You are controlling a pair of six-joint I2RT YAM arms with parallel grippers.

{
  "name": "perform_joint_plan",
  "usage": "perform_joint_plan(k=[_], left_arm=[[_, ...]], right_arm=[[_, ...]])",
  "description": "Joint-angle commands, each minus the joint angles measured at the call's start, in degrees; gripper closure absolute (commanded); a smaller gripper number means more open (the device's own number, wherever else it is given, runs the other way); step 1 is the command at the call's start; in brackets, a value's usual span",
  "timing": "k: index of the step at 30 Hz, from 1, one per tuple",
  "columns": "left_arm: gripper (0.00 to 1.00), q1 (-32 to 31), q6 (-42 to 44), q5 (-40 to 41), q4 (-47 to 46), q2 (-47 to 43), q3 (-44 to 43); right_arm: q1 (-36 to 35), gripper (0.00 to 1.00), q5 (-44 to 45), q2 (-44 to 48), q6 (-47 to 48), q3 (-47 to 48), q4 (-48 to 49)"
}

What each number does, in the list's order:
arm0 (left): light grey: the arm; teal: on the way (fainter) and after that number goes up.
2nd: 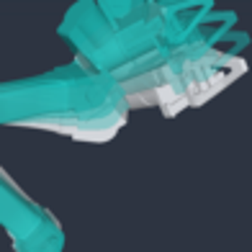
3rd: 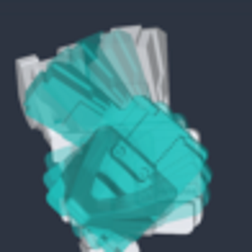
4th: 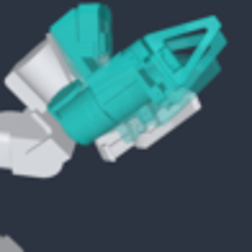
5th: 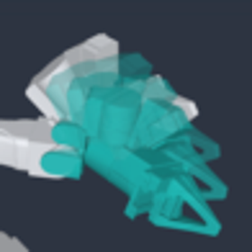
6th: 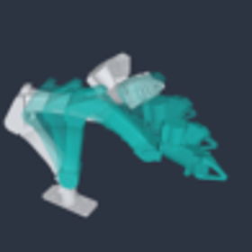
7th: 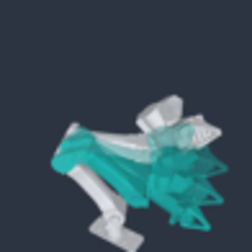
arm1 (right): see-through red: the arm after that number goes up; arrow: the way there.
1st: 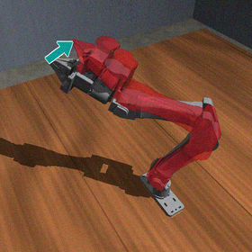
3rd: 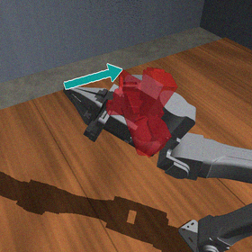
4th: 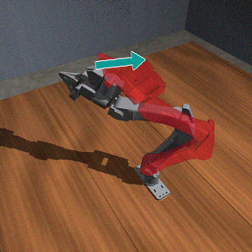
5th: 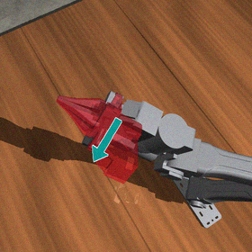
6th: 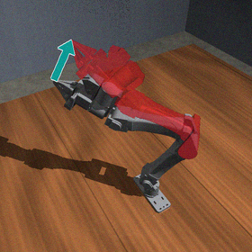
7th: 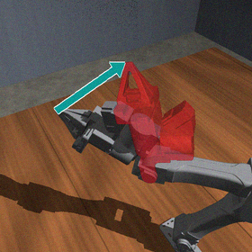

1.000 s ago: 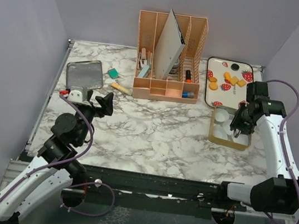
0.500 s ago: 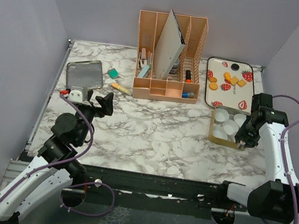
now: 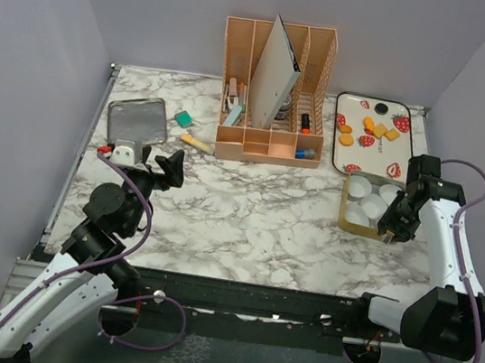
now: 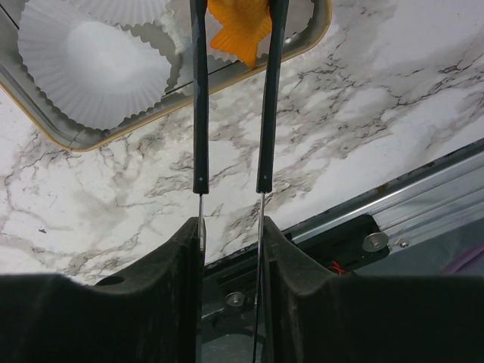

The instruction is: Pack the cookies

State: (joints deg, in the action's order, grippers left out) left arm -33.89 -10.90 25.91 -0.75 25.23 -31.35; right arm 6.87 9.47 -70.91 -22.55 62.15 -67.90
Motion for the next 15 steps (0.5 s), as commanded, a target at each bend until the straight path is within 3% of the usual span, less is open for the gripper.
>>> perform_joint_plan(k=[1,11,15], left_arm=[[0.14,-0.2,0.5,-1.2,-0.8,0.2,0.6],[0.14,-0.2,0.5,-1.3,-0.9,0.2,0.6],[0.14,-0.2,0.5,-1.2,-0.9,0.2,0.6]], right_arm=[[0.5,0.97,-2.1,-0.8,-0.7,-0.7,1.8],[0.7,0.84,-1.7,-1.7,-0.2,-1.5,2.6],[0.9,0.71,-1.2,-1.4,-0.1,-1.8,2.9]])
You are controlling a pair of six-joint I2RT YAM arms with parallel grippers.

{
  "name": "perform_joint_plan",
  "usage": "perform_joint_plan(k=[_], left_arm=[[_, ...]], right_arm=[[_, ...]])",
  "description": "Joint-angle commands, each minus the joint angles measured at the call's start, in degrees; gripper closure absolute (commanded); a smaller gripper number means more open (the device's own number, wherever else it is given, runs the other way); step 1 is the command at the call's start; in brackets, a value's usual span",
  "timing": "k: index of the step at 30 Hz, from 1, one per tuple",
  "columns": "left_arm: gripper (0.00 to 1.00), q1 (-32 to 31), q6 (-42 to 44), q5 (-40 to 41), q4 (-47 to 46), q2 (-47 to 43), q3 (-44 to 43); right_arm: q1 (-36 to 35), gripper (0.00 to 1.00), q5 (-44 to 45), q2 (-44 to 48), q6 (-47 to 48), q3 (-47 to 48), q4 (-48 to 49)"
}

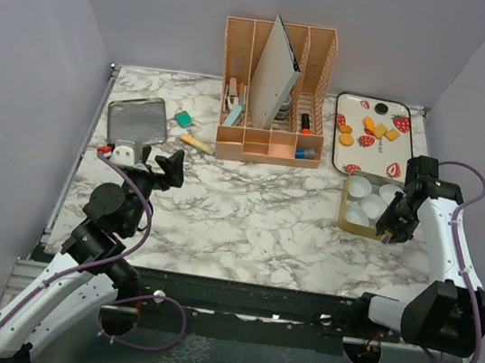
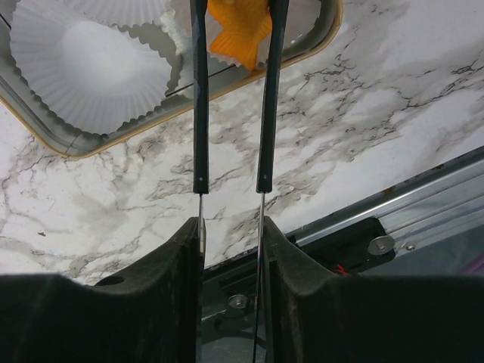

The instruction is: Pack the cookies

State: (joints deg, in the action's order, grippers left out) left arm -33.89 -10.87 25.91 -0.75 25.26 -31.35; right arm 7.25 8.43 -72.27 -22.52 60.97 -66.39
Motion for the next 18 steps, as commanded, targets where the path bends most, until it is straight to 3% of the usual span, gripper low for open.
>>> perform_joint_plan(k=[1,6,12,18], left_arm=[[0.14,-0.2,0.5,-1.2,-0.9,0.1,0.6],[0.15,-0.1,0.6,-1.1,-0.8,0.2,0.6],[0.15,-0.1,0.5,-1.3,-0.9,0.5,0.6],[0.15,-0.2,0.6,-1.1,-0.9,0.7,0.6]], right_arm=[[0.6,0.69,-0.1,-0.1,-0.2,-0.8,1.5],[0.6,0.64,-0.5,-0.3,-0.1,-0.8,1.7],[0.6,0.51,-0.4,0.6,-0.4,-0.8,1.4],[0.6,0.50,-1.0,0.5,-0.1,0.6,0.8]])
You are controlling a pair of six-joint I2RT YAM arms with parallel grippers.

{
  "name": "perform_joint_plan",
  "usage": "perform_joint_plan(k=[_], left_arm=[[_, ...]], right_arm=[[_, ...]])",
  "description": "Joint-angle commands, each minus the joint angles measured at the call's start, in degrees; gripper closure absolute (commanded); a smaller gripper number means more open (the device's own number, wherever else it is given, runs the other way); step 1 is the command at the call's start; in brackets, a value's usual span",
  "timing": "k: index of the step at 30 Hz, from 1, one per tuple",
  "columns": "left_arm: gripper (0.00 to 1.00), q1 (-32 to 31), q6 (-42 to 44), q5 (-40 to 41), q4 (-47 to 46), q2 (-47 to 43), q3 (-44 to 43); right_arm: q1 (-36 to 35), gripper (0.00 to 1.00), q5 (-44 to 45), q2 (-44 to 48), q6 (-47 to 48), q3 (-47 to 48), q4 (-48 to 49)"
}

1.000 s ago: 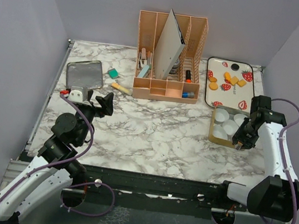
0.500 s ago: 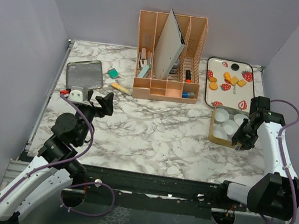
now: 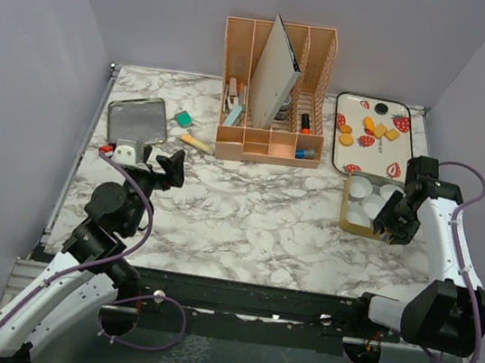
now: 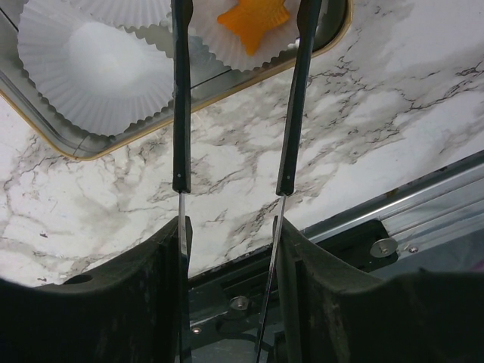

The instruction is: Pack the cookies

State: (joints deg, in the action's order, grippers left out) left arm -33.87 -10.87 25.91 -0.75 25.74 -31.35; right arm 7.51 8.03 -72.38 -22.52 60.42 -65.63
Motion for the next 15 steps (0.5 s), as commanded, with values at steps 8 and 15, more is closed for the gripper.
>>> perform_joint_plan(k=[8,15], left_arm=[[0.15,-0.1,0.6,-1.2,-1.0,0.6,0.5],[0.15,-0.1,0.6,-1.3,-1.0,0.9,0.5]], right_arm=[[0.4,0.55,-0.6,1.3,2.0,8.5,-2.8],[0.4,0.58,-1.1,0.5,4.5,15.3,-4.8]])
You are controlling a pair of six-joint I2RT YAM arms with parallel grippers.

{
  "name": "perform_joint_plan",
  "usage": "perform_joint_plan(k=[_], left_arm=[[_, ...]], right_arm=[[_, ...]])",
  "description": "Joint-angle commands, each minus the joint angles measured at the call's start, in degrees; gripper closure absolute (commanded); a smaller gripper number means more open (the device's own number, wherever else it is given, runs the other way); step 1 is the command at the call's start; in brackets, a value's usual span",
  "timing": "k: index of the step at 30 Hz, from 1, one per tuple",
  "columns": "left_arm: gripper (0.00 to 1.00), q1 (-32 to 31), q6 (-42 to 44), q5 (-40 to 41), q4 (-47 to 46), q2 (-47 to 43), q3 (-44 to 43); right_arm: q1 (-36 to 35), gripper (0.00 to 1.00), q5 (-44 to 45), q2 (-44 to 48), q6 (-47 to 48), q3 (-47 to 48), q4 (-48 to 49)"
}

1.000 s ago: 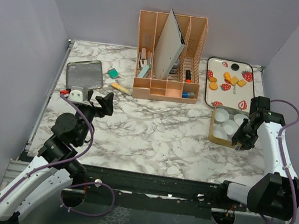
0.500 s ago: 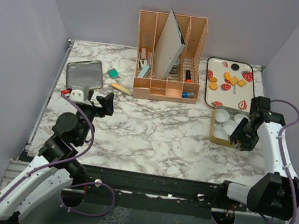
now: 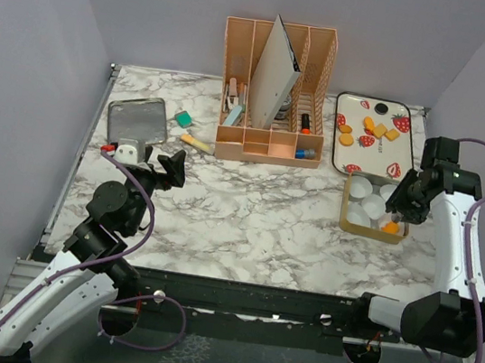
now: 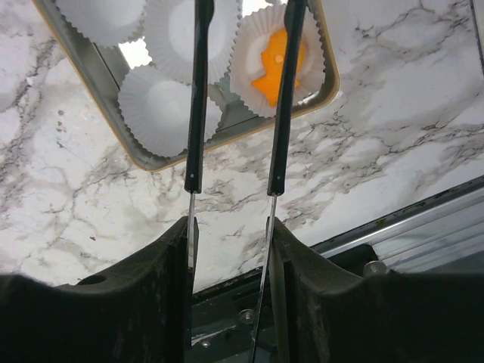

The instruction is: Pack the cookies

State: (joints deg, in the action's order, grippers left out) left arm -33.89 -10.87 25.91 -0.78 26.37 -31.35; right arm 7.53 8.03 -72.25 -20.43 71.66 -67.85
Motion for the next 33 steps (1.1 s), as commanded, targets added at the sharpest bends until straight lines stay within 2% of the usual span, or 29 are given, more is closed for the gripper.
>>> perform_joint_plan(k=[1,13,21,33], left_arm=[[0.15,-0.1,0.7,-1.3,-1.0,0.3,0.4],[0.15,-0.1,0.9,-1.1,-0.9,0.6,0.5],[0.15,0.1,0.7,-2.4,-0.8,1.7,0.4],[0.15,0.1,0.3,-3.3,-0.8,2.0,0.5]], right_arm=[[0.4,0.58,-1.8,0.1,2.8,5.0,-2.3],[0.0,0.58,-10.9,-8.5,4.9,10.0,8.7],[-3.6,0.58,-11.5,-16.9,4.4,14.7,15.1],[-10.4,0.53,-6.9,-33.5,6.9,26.5,15.7]])
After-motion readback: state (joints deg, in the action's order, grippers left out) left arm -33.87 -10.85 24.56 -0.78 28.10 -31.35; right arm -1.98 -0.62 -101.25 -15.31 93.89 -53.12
